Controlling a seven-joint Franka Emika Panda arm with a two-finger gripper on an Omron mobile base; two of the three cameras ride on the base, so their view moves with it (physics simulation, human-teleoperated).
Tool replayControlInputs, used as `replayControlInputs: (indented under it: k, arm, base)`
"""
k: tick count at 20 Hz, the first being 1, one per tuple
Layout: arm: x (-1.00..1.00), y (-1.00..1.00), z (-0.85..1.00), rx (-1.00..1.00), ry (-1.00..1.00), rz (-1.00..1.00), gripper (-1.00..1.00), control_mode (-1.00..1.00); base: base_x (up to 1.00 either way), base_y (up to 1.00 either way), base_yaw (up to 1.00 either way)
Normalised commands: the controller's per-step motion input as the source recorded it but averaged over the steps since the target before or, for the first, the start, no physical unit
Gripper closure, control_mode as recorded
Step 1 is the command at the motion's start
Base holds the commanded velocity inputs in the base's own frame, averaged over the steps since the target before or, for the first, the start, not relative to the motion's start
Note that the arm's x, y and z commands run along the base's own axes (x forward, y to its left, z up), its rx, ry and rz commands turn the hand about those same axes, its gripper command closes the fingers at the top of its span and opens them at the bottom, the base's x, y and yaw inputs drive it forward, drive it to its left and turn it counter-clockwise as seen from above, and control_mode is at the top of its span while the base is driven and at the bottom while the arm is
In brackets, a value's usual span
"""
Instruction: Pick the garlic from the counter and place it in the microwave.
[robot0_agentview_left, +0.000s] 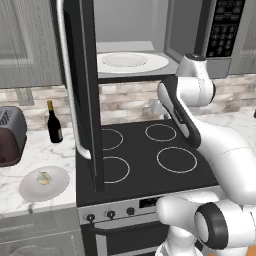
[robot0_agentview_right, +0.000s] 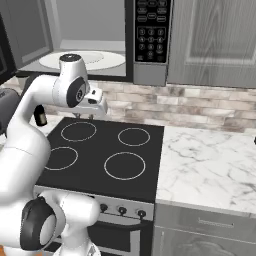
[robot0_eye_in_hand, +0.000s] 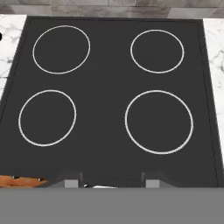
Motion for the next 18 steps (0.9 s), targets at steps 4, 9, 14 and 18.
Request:
replayControlInputs:
  k: [4,9,14,18]
  arm:
    - [-0.37,0.0,-0.05,0.0,0.0,0.01,-1.0,-1.0]
    - [-0.98,0.49,-0.45,0.0,-0.21,0.26,-1.0,-1.0]
    - [-0.56,0.63,-0.44,0.01,-0.2,0.64,-1.0,-1.0]
    - [-0.11,0.72,-0.5,0.02,-0.21,0.84,-1.0,-1.0]
  base:
    - [0.0,0.0,0.0]
    - [0.0,0.0,0.0]
    - [0.0,0.0,0.0]
    - [0.0,0.0,0.0]
